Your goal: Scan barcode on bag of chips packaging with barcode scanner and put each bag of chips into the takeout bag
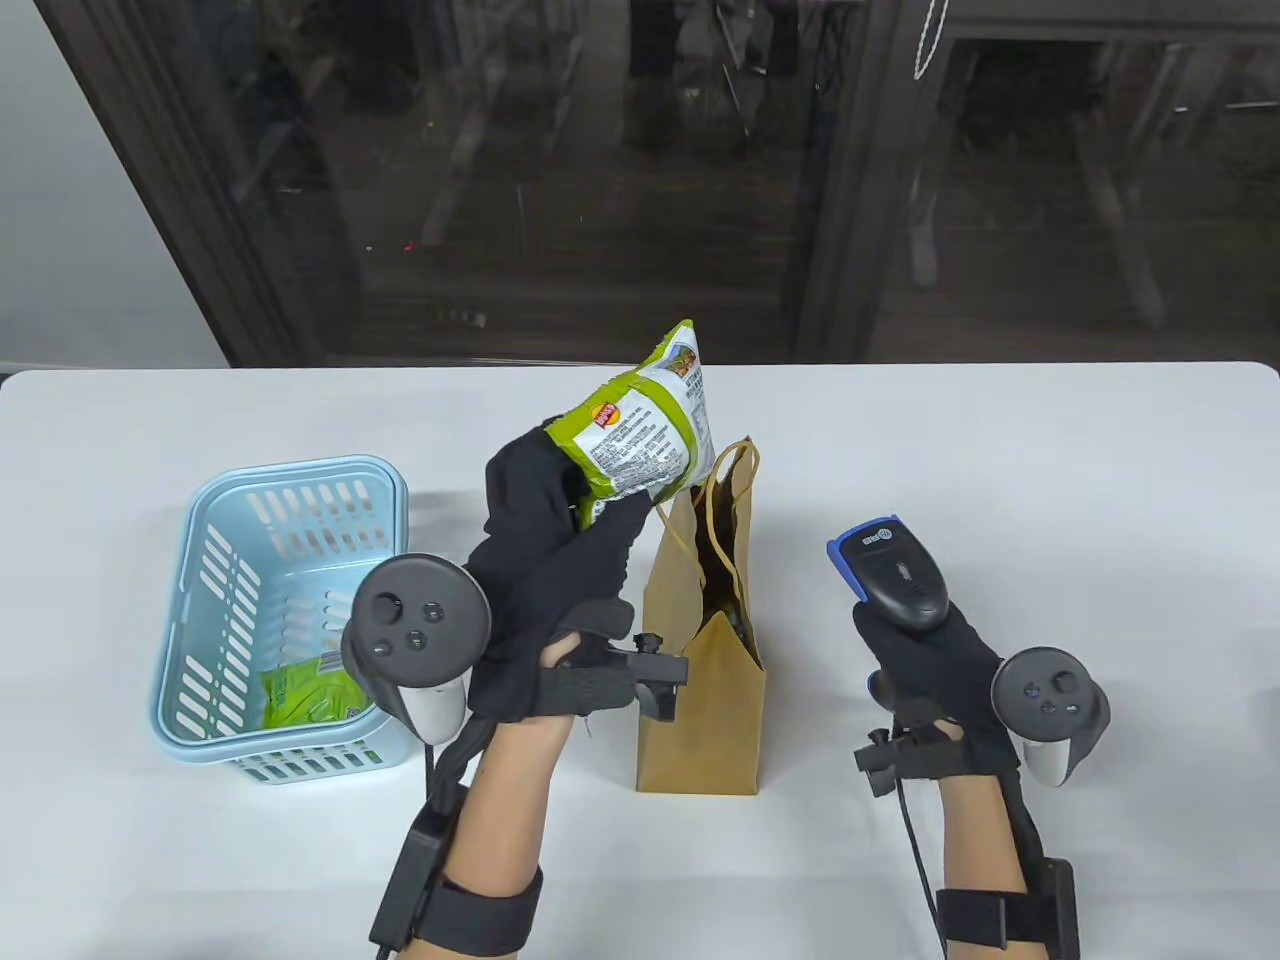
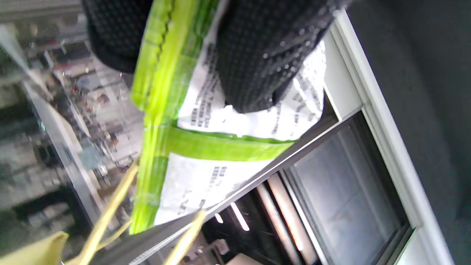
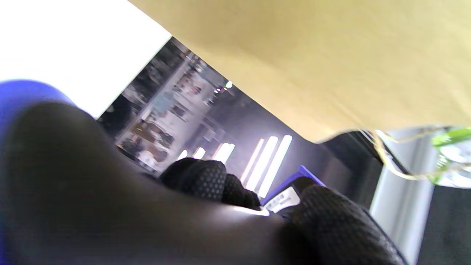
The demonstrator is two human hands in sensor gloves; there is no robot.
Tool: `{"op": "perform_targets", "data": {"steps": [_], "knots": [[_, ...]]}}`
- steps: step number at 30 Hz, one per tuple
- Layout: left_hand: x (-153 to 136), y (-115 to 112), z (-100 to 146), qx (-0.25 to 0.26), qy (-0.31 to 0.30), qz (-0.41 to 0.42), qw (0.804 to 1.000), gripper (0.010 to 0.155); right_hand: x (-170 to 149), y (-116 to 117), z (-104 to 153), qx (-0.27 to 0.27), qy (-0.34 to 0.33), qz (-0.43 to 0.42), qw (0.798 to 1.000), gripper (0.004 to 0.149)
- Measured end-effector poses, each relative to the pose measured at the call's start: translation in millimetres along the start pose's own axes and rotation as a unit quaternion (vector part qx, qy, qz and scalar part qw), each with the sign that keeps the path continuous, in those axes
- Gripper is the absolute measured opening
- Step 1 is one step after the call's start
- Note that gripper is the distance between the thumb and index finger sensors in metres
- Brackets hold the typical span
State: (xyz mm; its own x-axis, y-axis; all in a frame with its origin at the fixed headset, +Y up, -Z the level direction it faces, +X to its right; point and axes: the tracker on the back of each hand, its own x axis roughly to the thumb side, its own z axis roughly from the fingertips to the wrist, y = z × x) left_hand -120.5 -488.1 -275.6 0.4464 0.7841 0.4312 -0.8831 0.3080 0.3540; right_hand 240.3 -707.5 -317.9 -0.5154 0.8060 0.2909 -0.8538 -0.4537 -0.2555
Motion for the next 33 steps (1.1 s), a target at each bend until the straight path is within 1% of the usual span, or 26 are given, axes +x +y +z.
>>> {"op": "perform_targets", "data": {"steps": [1,4,6,10,13,14,16,18,24,26,27,28,30,33], "knots": [[2.3,-4.5,1.2,-0.007,-0.007,-0.006,1.0,0.065,-3.5,1.8,0.8,0.007,0.007,0.01,1.0,0.046],[7.7,-17.9,6.4,-0.051,-0.017,-0.018,0.998,0.065,-7.2,5.7,3.1,0.015,0.012,0.033,0.999,0.047],[10.7,-25.0,10.2,-0.059,-0.028,-0.033,0.997,0.065,-7.7,7.8,4.1,0.023,0.011,0.047,0.999,0.047],[10.5,-37.2,14.6,-0.076,-0.026,-0.119,0.99,0.064,-7.6,10.6,6.5,0.033,0.006,0.07,0.997,0.047],[7.8,-43.2,15.0,-0.085,-0.017,-0.16,0.983,0.064,-8.2,13.0,7.2,0.044,0.005,0.085,0.995,0.047],[6.7,-45.7,14.4,-0.099,-0.01,-0.174,0.98,0.064,-8.5,14.1,7.1,0.048,0.005,0.086,0.995,0.047],[4.4,-49.5,14.0,-0.114,-0.004,-0.173,0.978,0.065,-8.6,15.0,7.3,0.052,0.005,0.086,0.995,0.047],[2.6,-51.6,13.8,-0.115,-0.006,-0.167,0.979,0.066,-8.4,15.2,7.7,0.053,0.005,0.087,0.995,0.047],[-1.2,-57.0,13.9,-0.152,0.021,-0.201,0.967,0.065,-8.8,15.9,8.5,0.056,0.004,0.084,0.995,0.048],[-0.4,-58.7,13.8,-0.147,0.022,-0.206,0.967,0.065,-9.1,16.5,8.6,0.061,0.005,0.088,0.994,0.047],[-0.2,-59.6,13.6,-0.152,0.028,-0.211,0.965,0.066,-9.3,16.7,8.8,0.062,0.005,0.093,0.994,0.048],[-0.4,-60.0,13.5,-0.155,0.025,-0.203,0.967,0.066,-9.5,16.7,8.9,0.062,0.005,0.095,0.993,0.048],[1.3,-59.4,14.6,-0.14,0.012,-0.186,0.972,0.065,-9.6,16.7,9.3,0.065,0.006,0.1,0.993,0.048],[4.6,-56.3,16.3,-0.145,0.013,-0.187,0.971,0.065,-8.9,16.8,9.4,0.067,0.007,0.101,0.993,0.048]]}}
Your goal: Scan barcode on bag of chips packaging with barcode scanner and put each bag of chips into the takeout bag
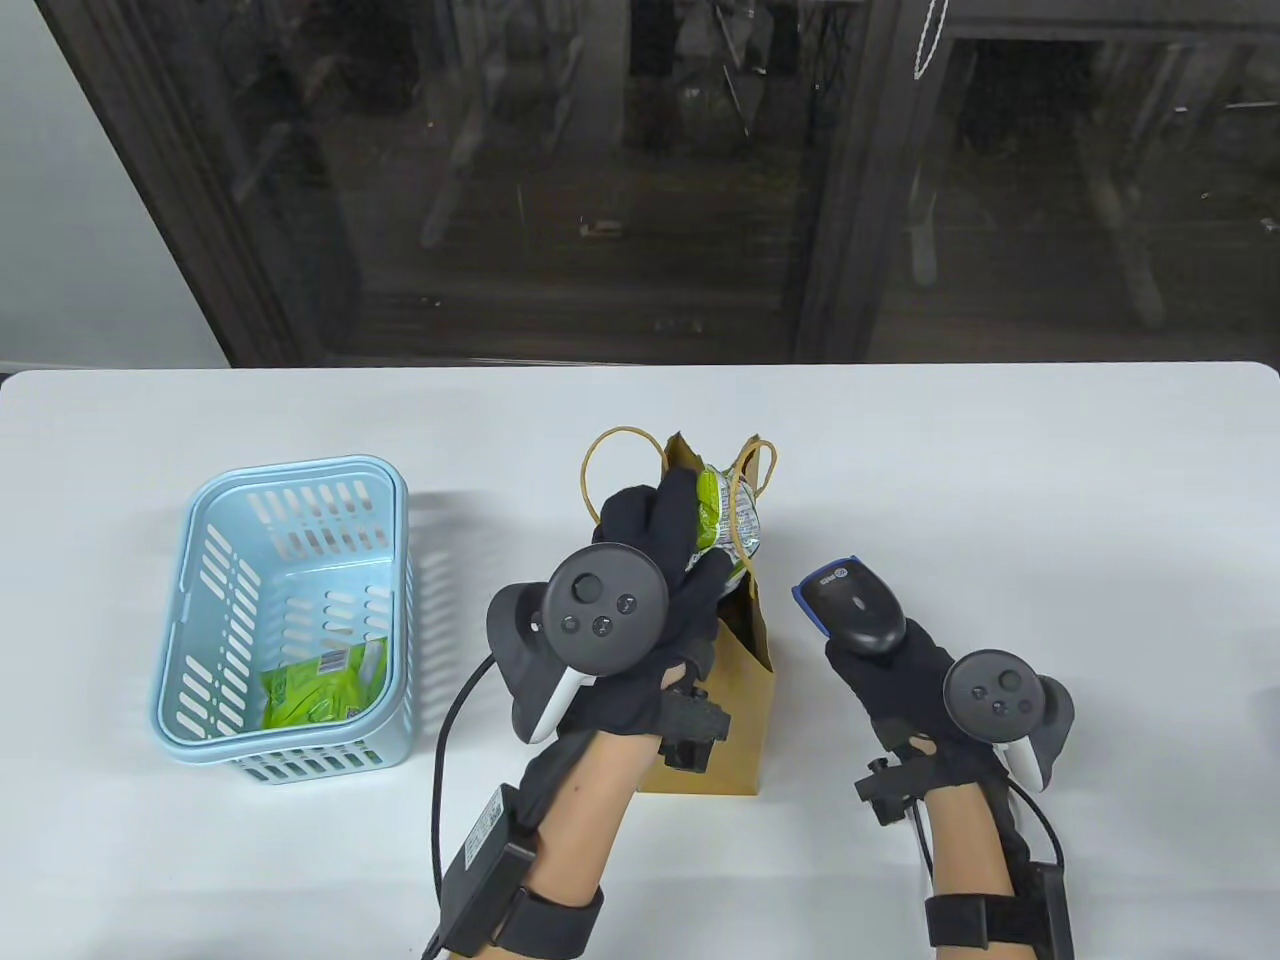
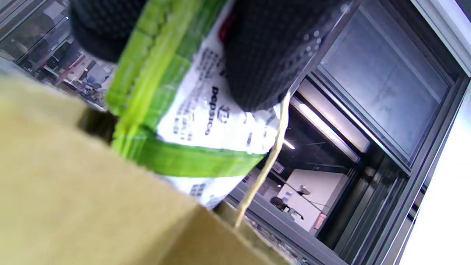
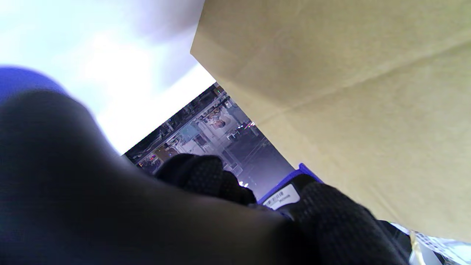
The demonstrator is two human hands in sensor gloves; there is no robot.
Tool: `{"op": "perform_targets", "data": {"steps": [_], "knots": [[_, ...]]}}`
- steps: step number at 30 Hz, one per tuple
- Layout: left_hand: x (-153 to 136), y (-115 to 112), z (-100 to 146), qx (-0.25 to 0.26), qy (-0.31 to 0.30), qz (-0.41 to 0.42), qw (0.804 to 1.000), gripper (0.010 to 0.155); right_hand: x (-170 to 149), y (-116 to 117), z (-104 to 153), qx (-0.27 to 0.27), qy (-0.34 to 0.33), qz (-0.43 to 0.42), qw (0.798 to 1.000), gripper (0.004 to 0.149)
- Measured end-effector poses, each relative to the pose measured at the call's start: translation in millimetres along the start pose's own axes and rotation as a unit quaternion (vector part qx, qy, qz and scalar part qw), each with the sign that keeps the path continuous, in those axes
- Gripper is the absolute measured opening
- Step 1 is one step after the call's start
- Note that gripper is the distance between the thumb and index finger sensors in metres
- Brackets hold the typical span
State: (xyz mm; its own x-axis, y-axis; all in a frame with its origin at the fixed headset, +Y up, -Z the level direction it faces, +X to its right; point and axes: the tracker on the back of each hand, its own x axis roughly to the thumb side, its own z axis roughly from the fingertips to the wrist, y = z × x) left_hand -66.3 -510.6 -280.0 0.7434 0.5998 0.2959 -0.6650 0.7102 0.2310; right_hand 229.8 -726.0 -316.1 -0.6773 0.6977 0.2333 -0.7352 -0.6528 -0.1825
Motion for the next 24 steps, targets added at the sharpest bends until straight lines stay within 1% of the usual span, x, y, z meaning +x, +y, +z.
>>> {"op": "perform_targets", "data": {"steps": [3,6,10,12,14,16,19,21,23,24], "knots": [[0.1,0.3,-0.1,-0.014,0.002,0.007,1.0,0.063,0.2,0.8,-0.1,0.002,0.0,0.002,1.0,0.048],[-2.2,-3.1,-3.0,-0.026,0.017,-0.01,0.999,0.063,-0.2,1.1,0.1,0.005,0.0,0.007,1.0,0.048],[-6.8,-9.9,-5.3,-0.069,0.035,-0.018,0.997,0.07,-0.3,0.8,0.4,0.006,0.002,0.009,1.0,0.048],[-7.8,-7.5,-4.6,-0.055,0.023,0.011,0.998,0.074,-0.4,0.9,0.3,0.006,0.002,0.008,1.0,0.048],[-8.6,-0.9,-3.3,-0.049,0.017,0.039,0.998,0.072,-0.3,0.9,0.4,0.006,0.002,0.008,1.0,0.049],[-9.8,9.9,-1.8,-0.032,0.008,0.077,0.997,0.066,-0.3,0.6,0.5,0.005,0.001,0.008,1.0,0.049],[-20.3,36.1,0.9,-0.003,0.004,0.138,0.99,0.054,-0.4,0.3,0.9,0.004,-0.001,0.008,1.0,0.049],[-33.6,53.5,1.4,0.009,0.011,0.172,0.985,0.048,-0.5,0.3,0.6,0.004,-0.001,0.008,1.0,0.049],[-60.7,72.3,-0.1,0.036,0.021,0.206,0.978,0.048,-0.6,0.2,0.5,0.004,-0.001,0.009,1.0,0.048],[-72.7,77.1,-2.0,0.04,0.034,0.219,0.974,0.048,-0.7,0.2,0.5,0.004,-0.001,0.009,1.0,0.049]]}}
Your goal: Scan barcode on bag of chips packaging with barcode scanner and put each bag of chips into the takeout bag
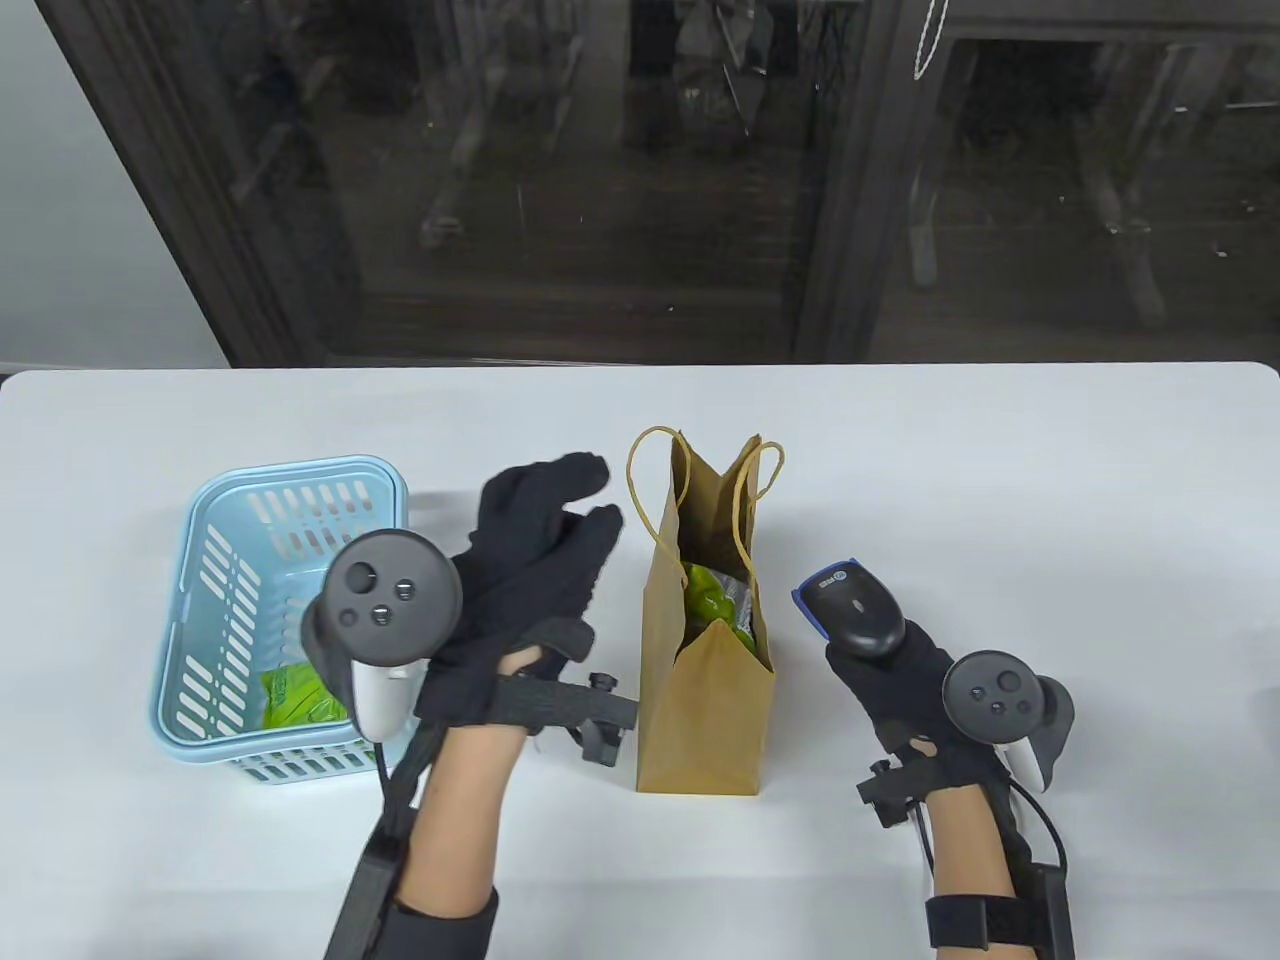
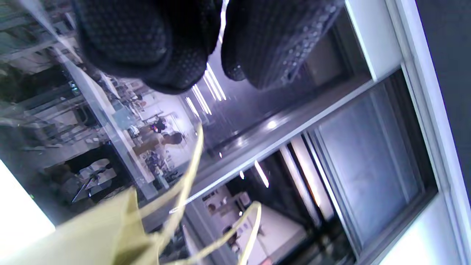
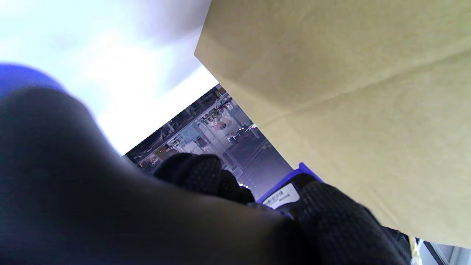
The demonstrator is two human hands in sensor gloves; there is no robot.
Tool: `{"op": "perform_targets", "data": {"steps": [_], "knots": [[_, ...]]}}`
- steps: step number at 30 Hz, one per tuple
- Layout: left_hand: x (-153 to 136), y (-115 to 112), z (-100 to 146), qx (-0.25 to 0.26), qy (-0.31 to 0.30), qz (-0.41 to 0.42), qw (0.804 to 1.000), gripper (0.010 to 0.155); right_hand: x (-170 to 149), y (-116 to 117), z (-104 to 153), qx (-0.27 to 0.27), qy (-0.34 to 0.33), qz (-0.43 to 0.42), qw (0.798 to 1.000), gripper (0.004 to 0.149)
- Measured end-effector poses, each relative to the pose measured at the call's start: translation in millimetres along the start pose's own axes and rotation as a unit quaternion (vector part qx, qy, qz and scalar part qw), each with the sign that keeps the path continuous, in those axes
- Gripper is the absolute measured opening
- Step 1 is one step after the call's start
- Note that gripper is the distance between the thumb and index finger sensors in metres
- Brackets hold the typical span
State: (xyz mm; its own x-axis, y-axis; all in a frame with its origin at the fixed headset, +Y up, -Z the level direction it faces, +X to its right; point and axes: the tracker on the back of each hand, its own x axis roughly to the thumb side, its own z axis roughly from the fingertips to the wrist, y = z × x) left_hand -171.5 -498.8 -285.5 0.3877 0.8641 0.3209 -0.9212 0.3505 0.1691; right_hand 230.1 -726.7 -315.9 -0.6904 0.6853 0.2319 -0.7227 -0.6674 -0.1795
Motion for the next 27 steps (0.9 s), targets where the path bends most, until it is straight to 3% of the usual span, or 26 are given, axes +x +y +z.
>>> {"op": "perform_targets", "data": {"steps": [4,8,11,15,19,27], "knots": [[-47.8,36.9,-14.9,-0.025,0.146,-0.046,0.988,0.054,0.6,0.5,-0.2,0.003,-0.003,0.001,1.0,0.049],[-116.0,64.3,-25.1,-0.05,0.357,-0.132,0.923,0.063,0.5,2.7,-0.4,0.008,-0.003,0.004,1.0,0.049],[-156.8,76.2,-25.8,-0.07,0.46,-0.14,0.874,0.067,0.0,3.0,-0.1,0.011,-0.001,0.006,1.0,0.049],[-203.4,92.7,-26.4,-0.059,0.534,-0.114,0.836,0.068,0.1,2.7,0.1,0.012,-0.001,0.007,1.0,0.049],[-228.1,99.1,-27.8,-0.068,0.588,-0.1,0.8,0.069,2.3,4.5,-0.9,0.019,-0.006,0.013,1.0,0.048],[-264.8,89.0,-29.6,-0.155,0.684,-0.052,0.711,0.078,9.1,4.2,-0.6,0.025,-0.022,0.026,0.999,0.049]]}}
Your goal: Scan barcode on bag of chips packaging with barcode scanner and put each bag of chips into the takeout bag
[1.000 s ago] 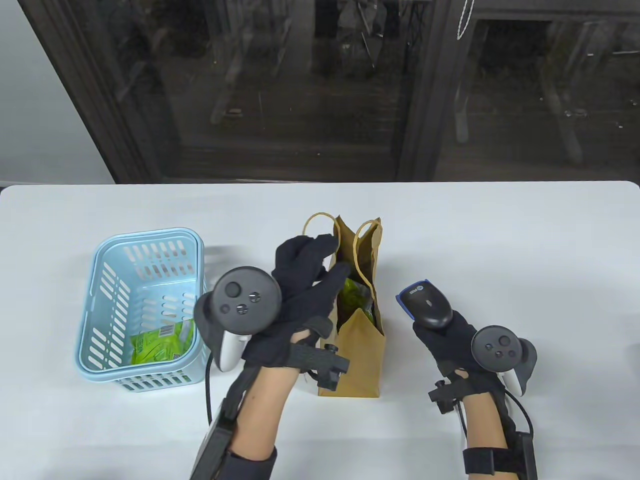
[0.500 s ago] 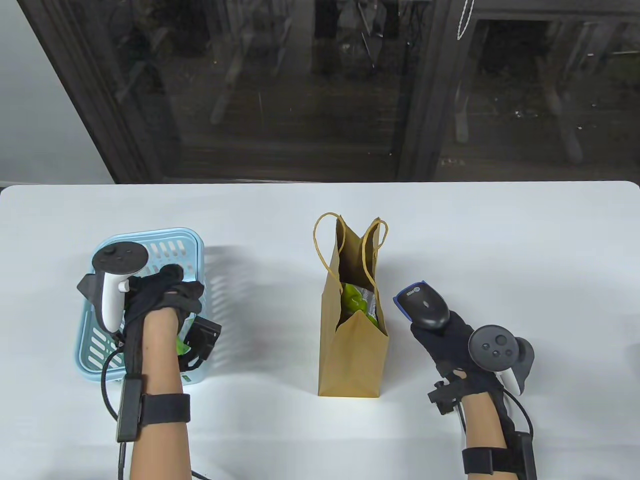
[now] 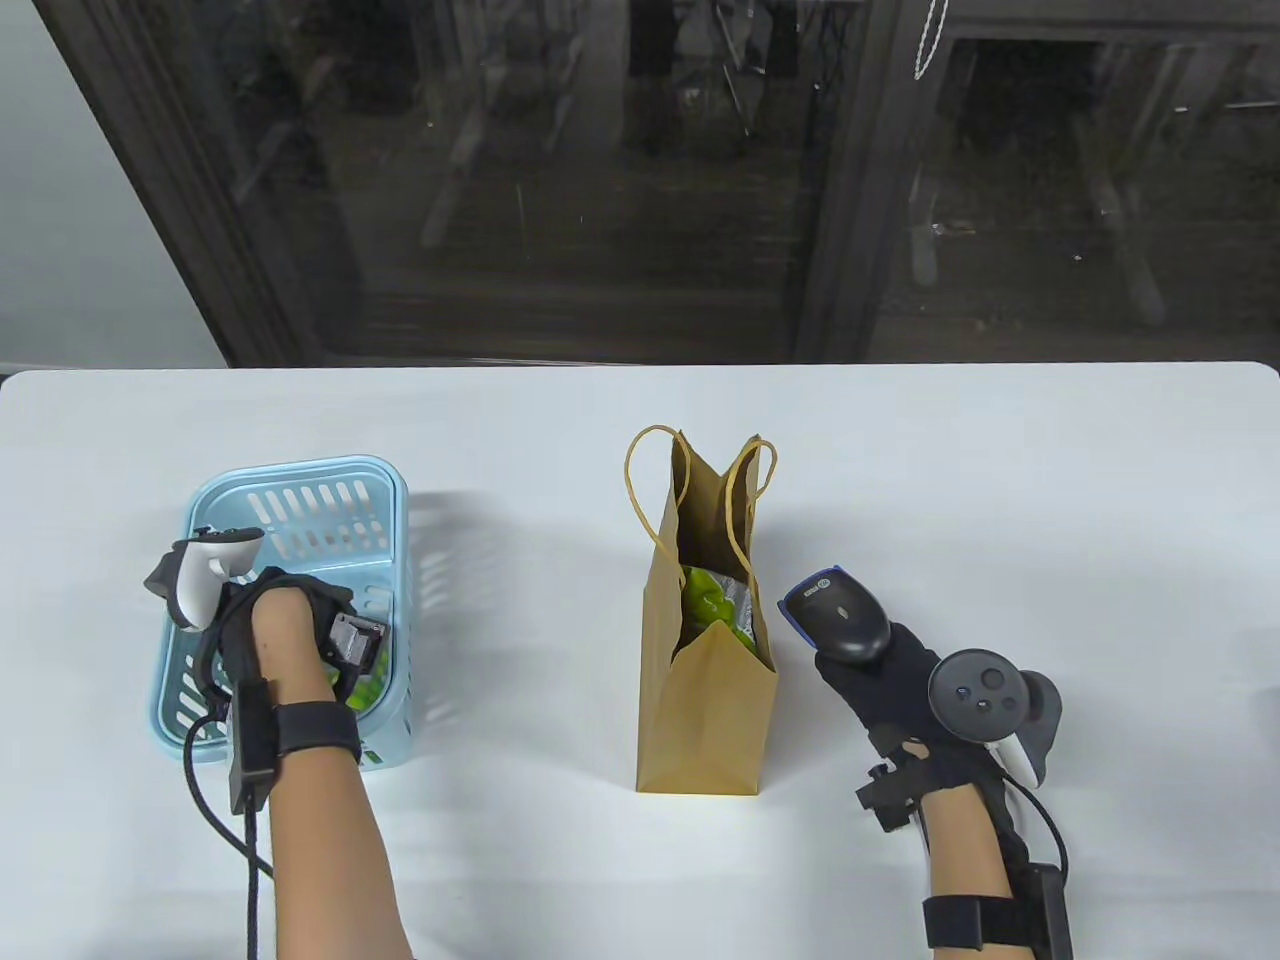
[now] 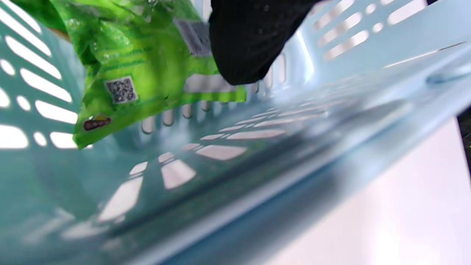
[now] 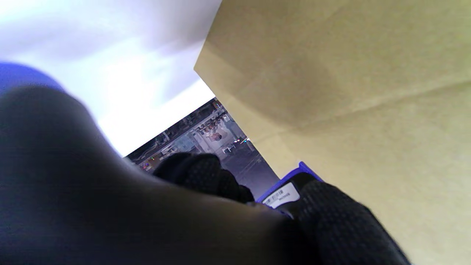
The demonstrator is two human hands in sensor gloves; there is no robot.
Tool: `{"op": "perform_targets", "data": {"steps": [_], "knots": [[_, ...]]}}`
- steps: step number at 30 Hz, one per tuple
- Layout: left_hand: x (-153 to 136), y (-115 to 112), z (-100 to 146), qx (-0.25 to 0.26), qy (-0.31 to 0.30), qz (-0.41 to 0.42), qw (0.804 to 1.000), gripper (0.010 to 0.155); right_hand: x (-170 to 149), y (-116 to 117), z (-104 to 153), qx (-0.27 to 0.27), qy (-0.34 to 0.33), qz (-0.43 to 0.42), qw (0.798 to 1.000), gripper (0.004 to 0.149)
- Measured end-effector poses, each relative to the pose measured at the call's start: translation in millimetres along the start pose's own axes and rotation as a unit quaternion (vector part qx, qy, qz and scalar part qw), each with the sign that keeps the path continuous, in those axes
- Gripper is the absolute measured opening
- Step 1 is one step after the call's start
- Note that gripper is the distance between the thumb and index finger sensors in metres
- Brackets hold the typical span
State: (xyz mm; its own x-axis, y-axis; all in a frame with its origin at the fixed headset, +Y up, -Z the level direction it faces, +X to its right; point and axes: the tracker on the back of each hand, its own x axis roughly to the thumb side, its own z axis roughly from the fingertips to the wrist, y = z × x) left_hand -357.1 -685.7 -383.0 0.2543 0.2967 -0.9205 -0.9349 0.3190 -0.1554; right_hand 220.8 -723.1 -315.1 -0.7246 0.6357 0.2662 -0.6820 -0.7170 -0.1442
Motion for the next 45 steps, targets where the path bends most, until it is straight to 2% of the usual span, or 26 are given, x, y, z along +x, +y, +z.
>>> {"op": "perform_targets", "data": {"steps": [8,12,15,22,25,32,35,40,43,45], "knots": [[-2.3,4.9,-14.7,0.0,0.042,0.007,0.999,0.08,8.8,-0.6,0.3,0.007,-0.022,0.001,1.0,0.049],[-4.7,1.4,-28.2,-0.015,0.043,-0.004,0.999,0.07,8.9,-0.6,0.5,0.009,-0.023,0.003,1.0,0.049],[-7.6,0.8,-34.4,-0.01,0.066,-0.012,0.998,0.064,8.8,-0.5,0.4,0.011,-0.022,0.003,1.0,0.049],[-8.8,1.3,-35.6,0.008,0.077,-0.019,0.997,0.063,10.0,-0.5,0.4,0.016,-0.025,0.003,1.0,0.05],[-8.9,3.0,-35.7,0.035,0.074,-0.024,0.996,0.056,9.7,-0.3,0.1,0.016,-0.026,0.002,1.0,0.05],[-7.0,3.6,-33.2,0.042,0.058,-0.03,0.997,0.042,9.7,-0.4,-0.2,0.018,-0.027,0.004,0.999,0.05],[-5.0,5.5,-29.2,0.038,0.031,-0.027,0.998,0.039,9.8,-0.4,-0.4,0.019,-0.028,0.005,0.999,0.05],[5.7,15.4,-0.2,0.044,-0.111,0.013,0.993,0.038,10.4,-1.8,-0.4,0.018,-0.03,0.007,0.999,0.05],[11.0,22.9,26.2,0.071,-0.215,0.061,0.972,0.038,11.1,-2.7,-0.2,0.013,-0.032,0.001,0.999,0.05],[11.9,25.4,41.3,0.12,-0.262,0.106,0.952,0.037,10.7,-2.8,0.0,0.012,-0.032,0.0,0.999,0.05]]}}
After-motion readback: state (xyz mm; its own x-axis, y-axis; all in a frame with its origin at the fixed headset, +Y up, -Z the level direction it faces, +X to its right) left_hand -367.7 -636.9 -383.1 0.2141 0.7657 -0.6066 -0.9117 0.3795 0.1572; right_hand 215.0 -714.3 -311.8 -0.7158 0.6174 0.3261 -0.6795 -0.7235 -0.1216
